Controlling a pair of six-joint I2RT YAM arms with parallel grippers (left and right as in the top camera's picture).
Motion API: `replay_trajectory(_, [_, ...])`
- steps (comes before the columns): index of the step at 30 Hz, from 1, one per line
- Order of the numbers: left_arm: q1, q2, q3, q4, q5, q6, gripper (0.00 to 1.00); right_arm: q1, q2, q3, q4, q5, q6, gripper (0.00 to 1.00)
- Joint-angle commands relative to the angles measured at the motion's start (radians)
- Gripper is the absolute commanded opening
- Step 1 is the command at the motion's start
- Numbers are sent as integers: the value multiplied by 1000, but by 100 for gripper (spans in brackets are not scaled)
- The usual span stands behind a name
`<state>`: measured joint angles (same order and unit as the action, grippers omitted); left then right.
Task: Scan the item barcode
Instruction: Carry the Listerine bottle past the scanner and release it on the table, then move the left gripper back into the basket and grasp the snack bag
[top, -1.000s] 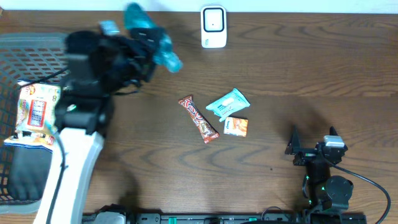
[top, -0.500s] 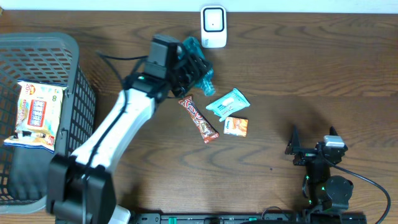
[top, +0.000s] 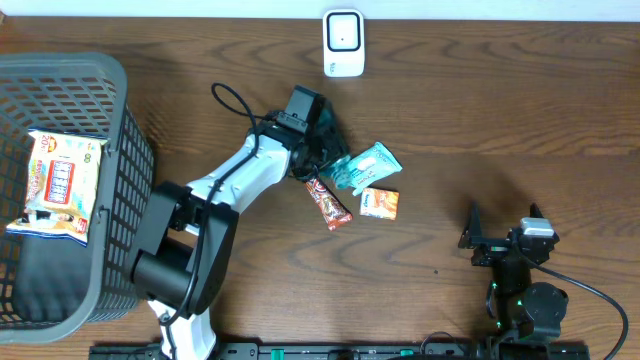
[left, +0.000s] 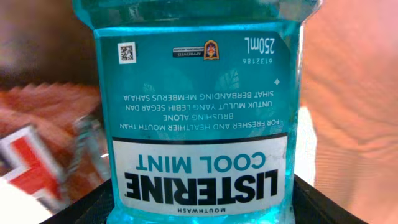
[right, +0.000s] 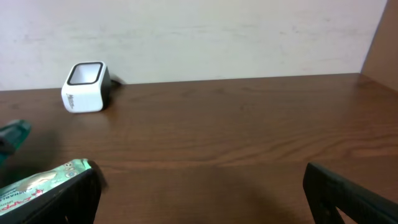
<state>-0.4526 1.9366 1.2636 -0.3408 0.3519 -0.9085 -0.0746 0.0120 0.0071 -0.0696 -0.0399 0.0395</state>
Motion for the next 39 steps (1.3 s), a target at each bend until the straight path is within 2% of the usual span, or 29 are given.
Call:
replay_trajectory(1, [-2,11,27,-41,-14,25,59,-3,-5,-2,-3,5,-14,99])
replay_trajectory(8, [-14,0,28,-58,6,26,65,-3,-5,-2,-3,5,-14,99])
replay_trajectory(16, [-62,-58,28,-63,-7,71,86,-3,-5,-2,-3,5,-14,99])
replay_trajectory(22, [-65,-166,29,-63,-42,117,97,-3,-5,-2,-3,5,-14,99])
replay_trajectory(26, [-65,-320,35,-63,-109,180,100,-3,-5,-2,-3,5,-14,99])
replay_trajectory(29, [-65,-455,35,-66,-224,270,98,-3,-5,-2,-3,5,-14,99])
replay_trajectory(33, [-64,-636,35,-88,-482,440,97,-3,-5,-2,-3,5,-14,99])
replay_trajectory(39, [-16,-824,35,-179,-1007,456,98,-3,-5,-2,-3,5,-14,99])
